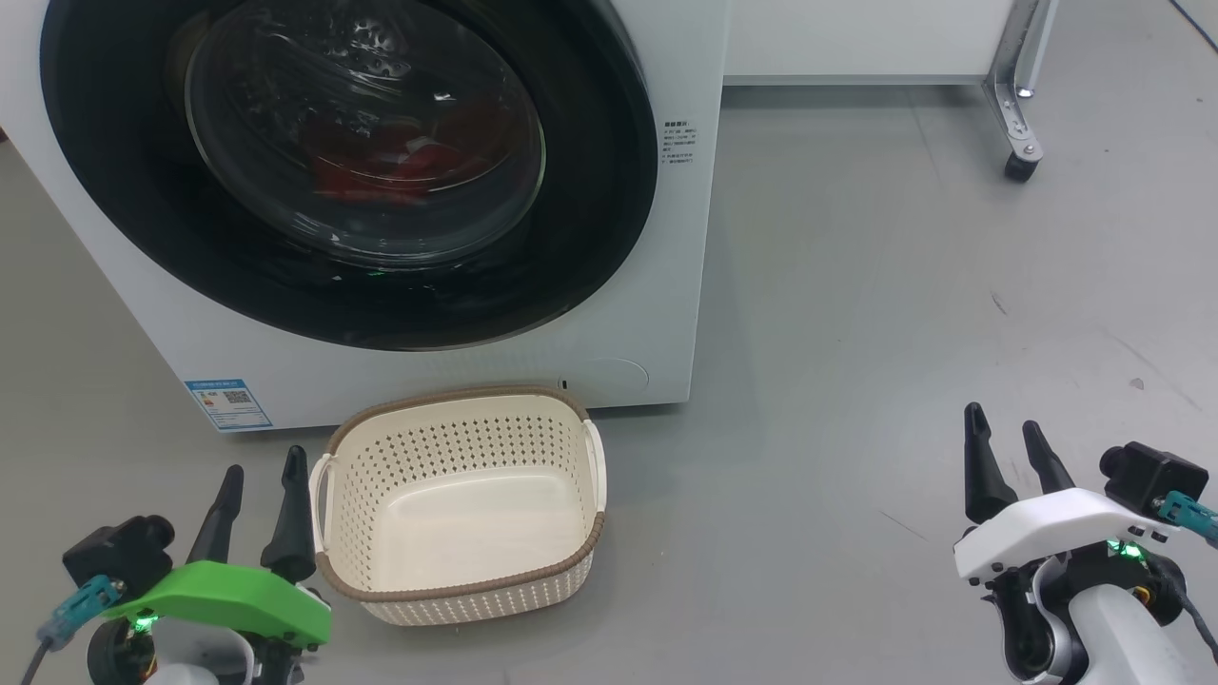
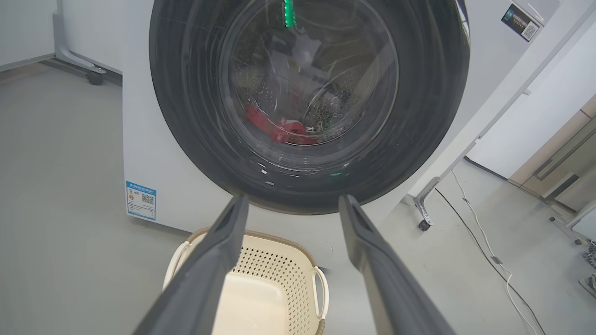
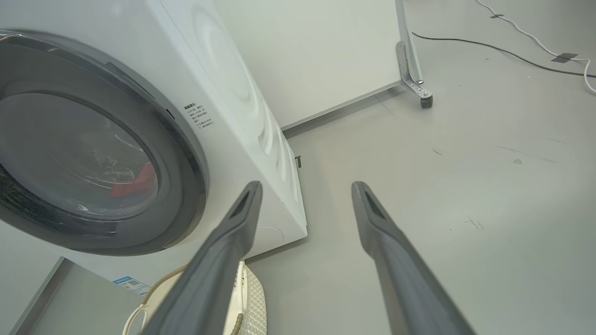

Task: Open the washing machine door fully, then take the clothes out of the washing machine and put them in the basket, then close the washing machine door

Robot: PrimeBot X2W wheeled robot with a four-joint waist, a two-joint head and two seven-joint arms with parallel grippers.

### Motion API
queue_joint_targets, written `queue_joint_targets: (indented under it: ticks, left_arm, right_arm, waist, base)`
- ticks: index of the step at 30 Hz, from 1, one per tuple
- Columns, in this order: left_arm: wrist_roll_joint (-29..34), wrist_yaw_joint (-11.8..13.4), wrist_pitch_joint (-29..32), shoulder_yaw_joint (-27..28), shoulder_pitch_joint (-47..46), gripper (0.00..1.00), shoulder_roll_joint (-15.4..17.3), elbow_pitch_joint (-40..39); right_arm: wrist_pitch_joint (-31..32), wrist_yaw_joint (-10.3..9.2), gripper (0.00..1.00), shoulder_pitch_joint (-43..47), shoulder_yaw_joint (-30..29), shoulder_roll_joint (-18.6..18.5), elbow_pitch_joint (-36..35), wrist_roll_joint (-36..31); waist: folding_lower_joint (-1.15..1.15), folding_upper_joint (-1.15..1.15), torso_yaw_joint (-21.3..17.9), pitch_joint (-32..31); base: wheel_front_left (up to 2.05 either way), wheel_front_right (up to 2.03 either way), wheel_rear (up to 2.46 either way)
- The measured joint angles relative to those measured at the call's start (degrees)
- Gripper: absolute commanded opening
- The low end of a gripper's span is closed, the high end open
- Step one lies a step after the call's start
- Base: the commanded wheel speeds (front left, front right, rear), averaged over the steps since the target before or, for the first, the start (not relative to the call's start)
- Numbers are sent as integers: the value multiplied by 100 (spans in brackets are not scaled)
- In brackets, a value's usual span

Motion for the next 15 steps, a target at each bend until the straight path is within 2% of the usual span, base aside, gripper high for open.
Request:
queue_joint_targets:
  ticks: [15]
  left_arm:
    - [983, 151, -305, -246, -47, 100, 18, 259]
  right_arm:
    - [-287, -53, 100, -120, 411, -40, 147, -1122]
  waist:
    - [0, 0, 15, -12]
  base:
    - [0, 0, 0]
